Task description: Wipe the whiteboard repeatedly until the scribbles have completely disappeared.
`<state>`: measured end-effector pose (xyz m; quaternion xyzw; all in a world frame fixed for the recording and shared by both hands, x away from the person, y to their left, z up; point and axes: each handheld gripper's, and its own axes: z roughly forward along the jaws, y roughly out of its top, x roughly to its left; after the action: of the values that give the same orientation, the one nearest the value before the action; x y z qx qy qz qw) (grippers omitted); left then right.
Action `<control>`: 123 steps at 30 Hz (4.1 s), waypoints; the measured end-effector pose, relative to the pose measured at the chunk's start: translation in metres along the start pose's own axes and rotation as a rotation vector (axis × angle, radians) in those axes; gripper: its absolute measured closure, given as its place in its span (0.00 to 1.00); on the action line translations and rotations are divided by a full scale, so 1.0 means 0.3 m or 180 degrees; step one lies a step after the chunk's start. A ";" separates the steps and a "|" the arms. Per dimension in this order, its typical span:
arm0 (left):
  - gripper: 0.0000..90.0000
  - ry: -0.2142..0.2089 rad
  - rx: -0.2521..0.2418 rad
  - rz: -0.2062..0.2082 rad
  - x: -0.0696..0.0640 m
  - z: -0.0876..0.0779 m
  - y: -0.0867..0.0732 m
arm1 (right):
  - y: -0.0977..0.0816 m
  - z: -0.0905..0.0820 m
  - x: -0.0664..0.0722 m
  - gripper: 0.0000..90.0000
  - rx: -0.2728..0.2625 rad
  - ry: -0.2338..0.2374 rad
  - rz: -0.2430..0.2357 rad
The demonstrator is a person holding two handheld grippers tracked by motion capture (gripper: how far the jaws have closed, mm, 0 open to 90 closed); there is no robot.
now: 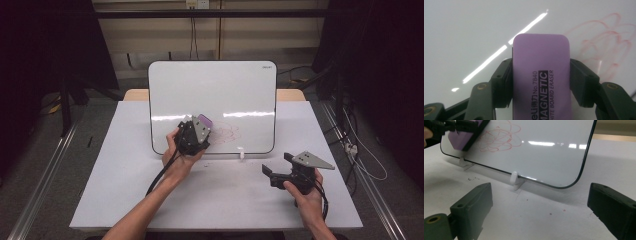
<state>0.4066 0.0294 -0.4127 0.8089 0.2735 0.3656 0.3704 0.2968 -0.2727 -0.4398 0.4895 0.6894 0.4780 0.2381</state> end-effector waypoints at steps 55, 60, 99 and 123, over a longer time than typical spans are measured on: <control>0.46 -0.0003 -0.0129 0.0159 -0.082 0.074 0.124 | -0.007 -0.008 -0.010 0.06 0.0028 0.0018 0.0018; 0.46 -0.0217 -0.0059 0.0361 -0.197 0.081 0.104 | -0.009 -0.012 -0.007 0.06 0.0027 0.0031 0.0014; 0.46 0.0226 -0.0114 0.0135 -0.015 0.064 0.144 | -0.012 -0.021 -0.005 0.06 0.0029 0.0032 0.0027; 0.46 -0.0048 -0.0107 0.0449 -0.147 0.025 -0.003 | -0.012 -0.005 0.007 0.06 0.0069 0.0055 -0.0015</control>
<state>0.3866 -0.0045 -0.4341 0.8226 0.2068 0.3893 0.3593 0.2930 -0.2717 -0.4422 0.4862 0.6977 0.4742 0.2278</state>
